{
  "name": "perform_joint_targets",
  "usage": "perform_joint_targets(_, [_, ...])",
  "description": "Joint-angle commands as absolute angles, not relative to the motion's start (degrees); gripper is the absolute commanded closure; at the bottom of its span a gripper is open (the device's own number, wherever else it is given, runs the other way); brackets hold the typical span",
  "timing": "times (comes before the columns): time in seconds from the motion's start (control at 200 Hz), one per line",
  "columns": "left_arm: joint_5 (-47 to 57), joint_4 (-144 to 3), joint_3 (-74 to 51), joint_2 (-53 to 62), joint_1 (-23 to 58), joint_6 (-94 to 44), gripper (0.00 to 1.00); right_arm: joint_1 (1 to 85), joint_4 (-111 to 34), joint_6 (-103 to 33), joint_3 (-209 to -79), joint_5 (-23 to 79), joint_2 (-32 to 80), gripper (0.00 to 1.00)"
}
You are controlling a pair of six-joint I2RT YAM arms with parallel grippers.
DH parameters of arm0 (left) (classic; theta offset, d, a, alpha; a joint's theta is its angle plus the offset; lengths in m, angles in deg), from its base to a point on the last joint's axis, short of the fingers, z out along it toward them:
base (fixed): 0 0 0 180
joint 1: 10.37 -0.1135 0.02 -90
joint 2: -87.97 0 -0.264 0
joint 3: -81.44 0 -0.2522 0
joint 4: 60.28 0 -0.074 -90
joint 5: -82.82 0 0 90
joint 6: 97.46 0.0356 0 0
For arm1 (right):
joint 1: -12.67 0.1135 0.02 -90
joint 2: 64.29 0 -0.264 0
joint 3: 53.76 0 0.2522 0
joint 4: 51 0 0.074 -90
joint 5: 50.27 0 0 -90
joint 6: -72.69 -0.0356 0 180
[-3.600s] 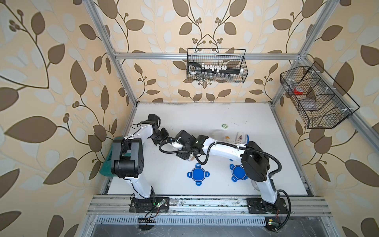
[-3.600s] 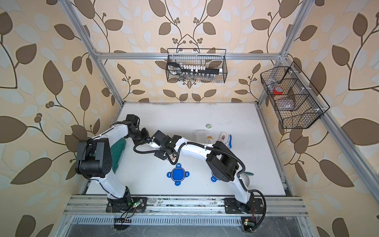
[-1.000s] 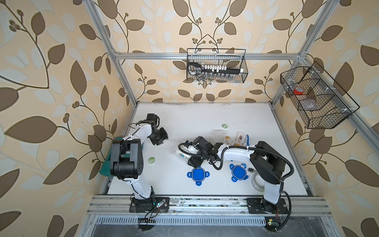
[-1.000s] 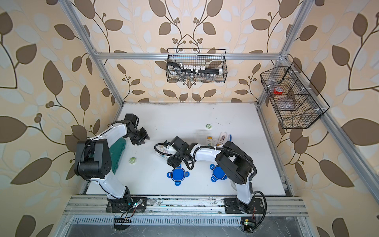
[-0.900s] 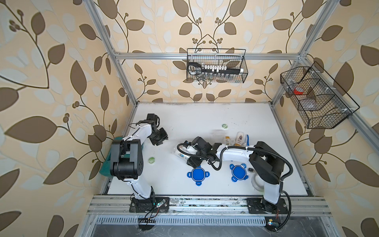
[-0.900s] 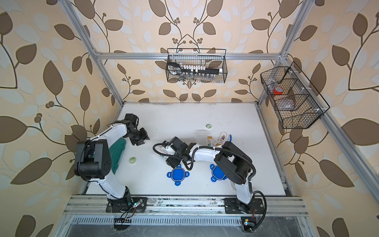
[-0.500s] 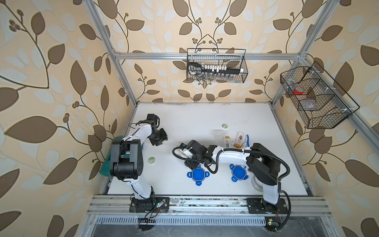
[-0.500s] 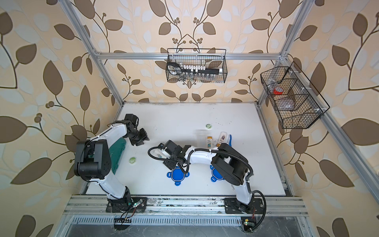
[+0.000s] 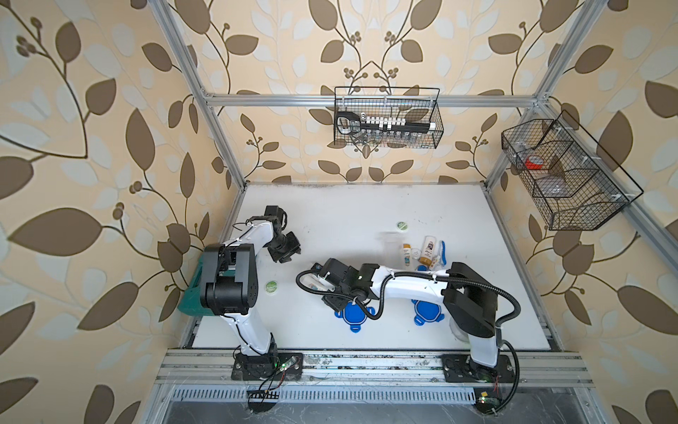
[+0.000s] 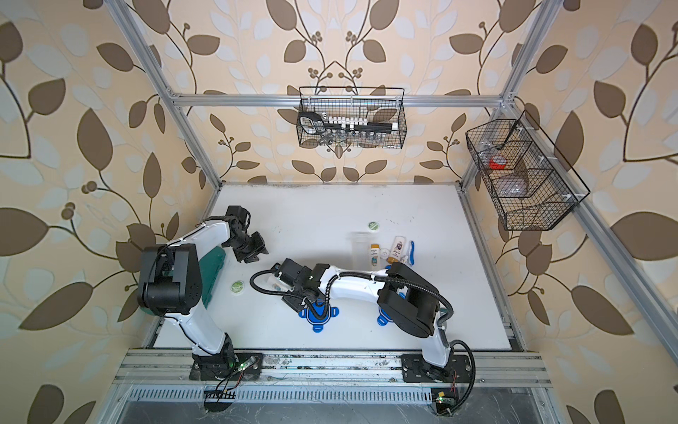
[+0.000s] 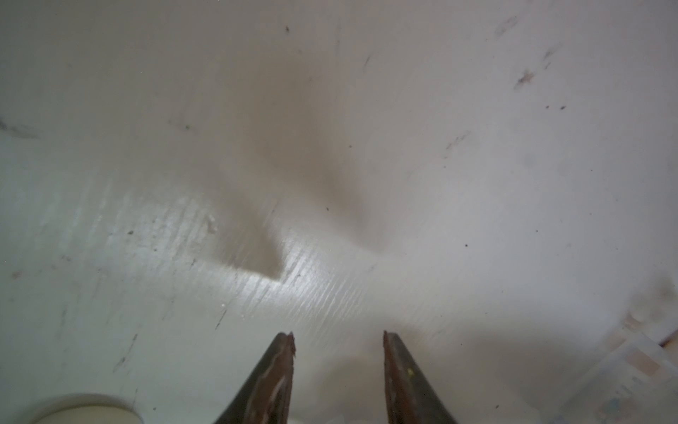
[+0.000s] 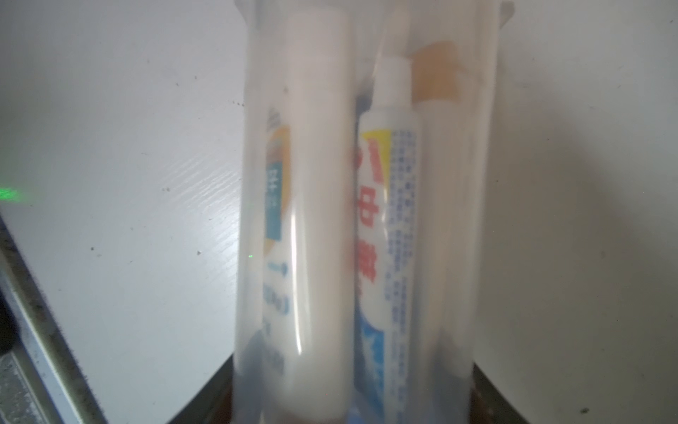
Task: Take out toiletry kits
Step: 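Pour the toiletry kits out of the container.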
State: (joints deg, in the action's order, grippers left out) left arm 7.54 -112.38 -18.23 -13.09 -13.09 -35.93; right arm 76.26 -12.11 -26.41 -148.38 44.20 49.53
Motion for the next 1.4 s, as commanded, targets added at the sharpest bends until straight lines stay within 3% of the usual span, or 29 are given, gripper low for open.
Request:
perform_joint_targets(0.0, [8.6, -113.1, -16.9, -13.3, -13.7, -35.5, 0.57, 77.0, -8.7, -29.7, -152.9, 44.4, 51.1, 0.37])
perform_joint_targets(0.53, [7.5, -114.6, -16.2, -15.9, -13.8, -35.4, 0.58, 77.5, 4.4, -37.4, -164.2, 40.1, 56.9, 0.39])
perform_joint_targets(1.105, [7.9, -115.3, -15.8, -17.3, -13.6, -35.4, 0.59, 77.6, 9.6, -41.8, -169.3, 36.7, 59.3, 0.38])
perform_joint_targets(1.395, [7.9, -115.8, -15.2, -17.8, -13.7, -35.4, 0.59, 77.1, 6.1, -44.4, -165.8, 34.8, 57.2, 0.37])
